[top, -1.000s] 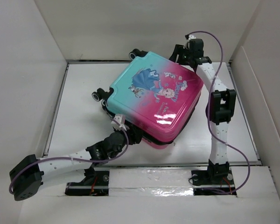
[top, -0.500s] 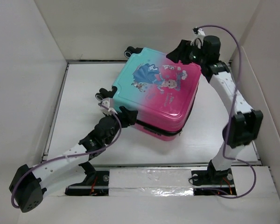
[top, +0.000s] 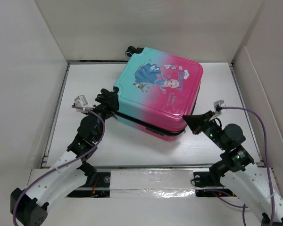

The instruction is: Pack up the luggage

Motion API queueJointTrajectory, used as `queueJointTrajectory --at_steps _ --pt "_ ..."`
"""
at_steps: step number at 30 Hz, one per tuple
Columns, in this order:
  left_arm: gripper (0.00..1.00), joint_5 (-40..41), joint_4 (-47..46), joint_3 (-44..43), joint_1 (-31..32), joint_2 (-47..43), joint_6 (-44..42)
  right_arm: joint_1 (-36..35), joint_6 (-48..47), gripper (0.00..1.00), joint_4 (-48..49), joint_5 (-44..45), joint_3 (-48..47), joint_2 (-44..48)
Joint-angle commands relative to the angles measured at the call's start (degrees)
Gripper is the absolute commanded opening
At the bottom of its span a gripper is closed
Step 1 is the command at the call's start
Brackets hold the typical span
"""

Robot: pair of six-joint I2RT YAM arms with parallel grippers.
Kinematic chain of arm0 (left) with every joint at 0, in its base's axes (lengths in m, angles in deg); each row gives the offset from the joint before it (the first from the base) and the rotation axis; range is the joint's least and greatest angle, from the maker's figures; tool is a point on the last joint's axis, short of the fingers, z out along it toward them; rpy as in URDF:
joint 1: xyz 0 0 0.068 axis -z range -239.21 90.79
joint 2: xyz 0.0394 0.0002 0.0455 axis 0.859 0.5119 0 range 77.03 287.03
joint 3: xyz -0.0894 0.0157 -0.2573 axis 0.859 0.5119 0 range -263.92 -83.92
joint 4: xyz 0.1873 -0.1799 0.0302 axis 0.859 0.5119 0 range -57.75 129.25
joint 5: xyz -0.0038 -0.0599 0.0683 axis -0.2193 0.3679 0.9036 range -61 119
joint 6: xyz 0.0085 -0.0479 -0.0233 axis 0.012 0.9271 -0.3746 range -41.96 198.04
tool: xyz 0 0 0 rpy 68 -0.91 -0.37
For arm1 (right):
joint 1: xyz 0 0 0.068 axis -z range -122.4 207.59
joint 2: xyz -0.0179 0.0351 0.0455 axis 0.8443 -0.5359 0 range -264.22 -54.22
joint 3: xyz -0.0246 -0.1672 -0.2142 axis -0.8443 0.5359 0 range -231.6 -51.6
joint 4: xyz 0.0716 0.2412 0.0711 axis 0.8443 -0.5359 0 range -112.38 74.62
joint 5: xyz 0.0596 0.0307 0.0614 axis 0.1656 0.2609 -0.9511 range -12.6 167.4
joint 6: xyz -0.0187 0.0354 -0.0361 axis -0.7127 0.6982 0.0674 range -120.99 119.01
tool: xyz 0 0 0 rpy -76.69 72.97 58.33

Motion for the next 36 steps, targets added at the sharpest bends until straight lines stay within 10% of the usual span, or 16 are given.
queueJointTrajectory --at_steps 1,3,7,10,17,36 --pt "0.91 3.60 5.39 -4.01 -3.70 -0.36 3.33 -2.40 3.15 0.04 -8.04 8.80 3.41 7.60" --pt "0.96 5.18 7.59 -4.46 -5.02 -0.53 5.35 -3.55 3.07 0.11 -12.35 9.69 3.24 10.42" --pt "0.99 6.07 9.46 -4.03 -9.14 -0.79 7.81 -5.82 1.75 0.69 -16.84 8.90 1.75 12.46" --pt "0.99 1.08 7.52 -5.94 -14.23 1.92 7.73 -7.06 1.49 0.83 -19.04 8.46 1.65 12.81" --pt "0.99 -26.85 2.70 -9.66 -28.29 16.95 12.20 -7.06 2.54 0.87 -21.33 6.52 2.97 17.46" --pt "0.99 -35.95 -10.48 -4.29 -31.21 28.73 18.09 -7.06 1.84 0.89 -18.96 4.42 3.76 13.25"
